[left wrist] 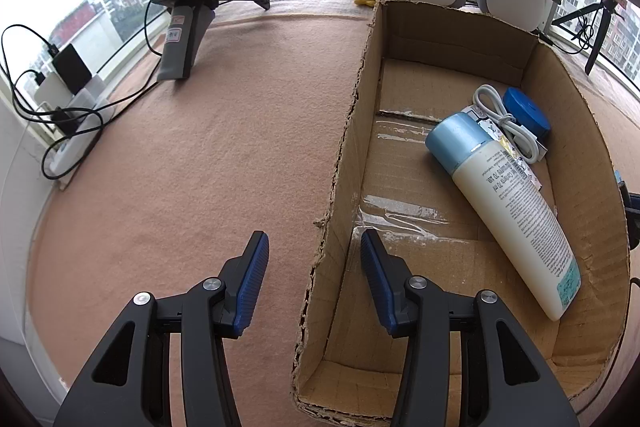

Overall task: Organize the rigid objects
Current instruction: 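Carry the black cylinder into the box and open the right gripper, then move the right tool back to the white charger plug, then close the right gripper around the white charger plug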

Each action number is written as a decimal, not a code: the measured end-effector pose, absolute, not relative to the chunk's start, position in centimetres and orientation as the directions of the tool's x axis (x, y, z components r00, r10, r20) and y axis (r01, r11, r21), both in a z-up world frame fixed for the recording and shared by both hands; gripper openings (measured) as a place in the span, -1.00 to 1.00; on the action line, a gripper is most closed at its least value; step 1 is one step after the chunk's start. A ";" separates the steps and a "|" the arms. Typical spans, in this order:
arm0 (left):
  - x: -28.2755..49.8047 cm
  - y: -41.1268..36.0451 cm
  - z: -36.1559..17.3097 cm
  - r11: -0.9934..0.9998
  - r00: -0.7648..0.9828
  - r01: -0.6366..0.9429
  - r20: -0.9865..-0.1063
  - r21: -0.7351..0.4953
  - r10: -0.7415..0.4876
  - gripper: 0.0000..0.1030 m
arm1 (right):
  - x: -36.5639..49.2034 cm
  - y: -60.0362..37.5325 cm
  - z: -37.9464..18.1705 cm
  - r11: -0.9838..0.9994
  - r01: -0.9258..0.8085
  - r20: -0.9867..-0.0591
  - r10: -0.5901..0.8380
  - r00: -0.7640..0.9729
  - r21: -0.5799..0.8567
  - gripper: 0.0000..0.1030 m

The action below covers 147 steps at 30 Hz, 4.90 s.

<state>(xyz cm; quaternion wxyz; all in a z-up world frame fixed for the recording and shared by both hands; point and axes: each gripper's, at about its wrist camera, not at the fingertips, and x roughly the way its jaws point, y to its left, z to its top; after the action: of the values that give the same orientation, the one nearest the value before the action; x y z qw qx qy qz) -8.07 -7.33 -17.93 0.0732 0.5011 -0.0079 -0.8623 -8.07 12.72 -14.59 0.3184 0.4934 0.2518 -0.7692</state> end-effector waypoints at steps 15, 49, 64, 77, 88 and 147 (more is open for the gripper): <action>-8.0 -7.3 -17.9 -0.989 -0.487 0.119 -0.863 0.086 -0.134 -0.09 | -8.0 8.0 -10.5 -0.634 0.770 -0.871 -0.340 -0.353 -0.064 -0.71; -8.0 -7.3 -17.9 -0.989 -0.488 0.119 -0.862 0.087 -0.135 -0.09 | -9.7 3.1 -11.1 -0.664 0.747 -0.835 -0.388 -0.389 -0.039 0.23; -8.1 -7.2 -17.9 -0.989 -0.489 0.119 -0.861 0.091 -0.138 -0.09 | -9.5 3.6 -10.4 -0.670 0.741 -0.829 -0.385 -0.405 -0.051 0.26; -8.1 -7.2 -18.0 -0.989 -0.489 0.119 -0.861 0.090 -0.138 -0.09 | -11.5 9.9 -10.8 -0.742 0.671 -0.843 -0.355 -0.404 -0.009 0.32; -8.2 -7.2 -18.0 -0.989 -0.490 0.119 -0.861 0.093 -0.140 -0.09 | -14.2 19.3 -11.7 -0.845 0.536 -0.865 -0.269 -0.424 0.000 0.32; -8.1 -6.9 -18.1 -0.988 -0.491 0.115 -0.859 0.100 -0.144 -0.09 | -24.8 13.2 -18.5 -0.890 0.451 -0.964 -0.172 -0.202 0.064 0.29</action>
<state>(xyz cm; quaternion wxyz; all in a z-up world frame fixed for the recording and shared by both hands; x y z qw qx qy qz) -8.07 -6.91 -18.06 0.0751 0.4991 -0.0147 -0.8632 -24.76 13.21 -18.53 0.2032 0.5982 0.1169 -0.7663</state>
